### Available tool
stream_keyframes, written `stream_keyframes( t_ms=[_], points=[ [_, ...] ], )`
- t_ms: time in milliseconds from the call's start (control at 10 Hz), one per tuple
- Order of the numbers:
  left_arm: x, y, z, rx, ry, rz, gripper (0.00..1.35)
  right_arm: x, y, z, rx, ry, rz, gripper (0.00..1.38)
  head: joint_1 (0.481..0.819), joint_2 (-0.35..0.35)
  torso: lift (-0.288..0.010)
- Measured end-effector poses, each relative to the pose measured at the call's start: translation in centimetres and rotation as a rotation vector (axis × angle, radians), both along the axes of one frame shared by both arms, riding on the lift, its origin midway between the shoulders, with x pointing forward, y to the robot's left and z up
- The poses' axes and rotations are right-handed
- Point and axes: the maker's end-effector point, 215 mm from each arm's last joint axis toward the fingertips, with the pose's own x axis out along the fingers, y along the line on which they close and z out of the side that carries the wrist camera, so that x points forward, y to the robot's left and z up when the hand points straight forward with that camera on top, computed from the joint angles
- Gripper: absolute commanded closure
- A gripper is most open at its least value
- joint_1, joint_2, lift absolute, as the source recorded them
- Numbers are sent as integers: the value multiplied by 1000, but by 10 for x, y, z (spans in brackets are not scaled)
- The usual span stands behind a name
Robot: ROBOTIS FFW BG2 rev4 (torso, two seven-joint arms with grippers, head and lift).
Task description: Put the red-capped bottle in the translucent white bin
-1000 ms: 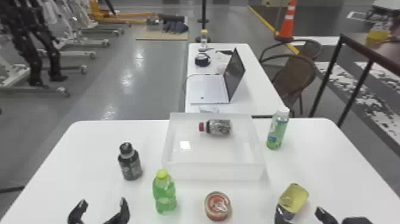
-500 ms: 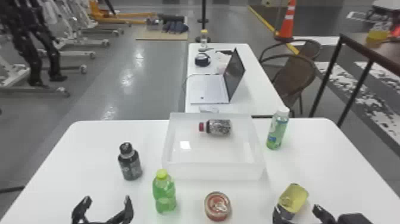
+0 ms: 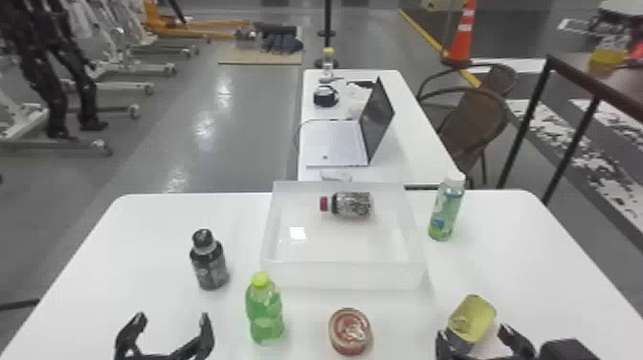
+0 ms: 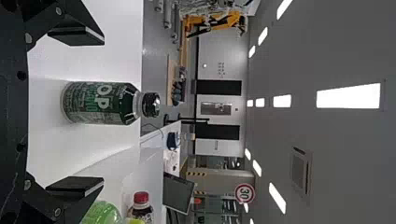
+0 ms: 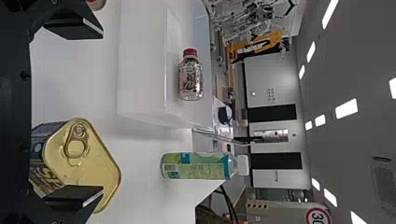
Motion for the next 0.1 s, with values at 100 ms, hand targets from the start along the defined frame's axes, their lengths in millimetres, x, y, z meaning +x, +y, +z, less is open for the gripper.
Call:
stream_keyframes(
  t_ms=[100],
  points=[
    [0, 1, 0, 1, -1, 1, 228, 0, 0, 1, 1, -4, -1, 124, 549, 0, -100]
  ],
)
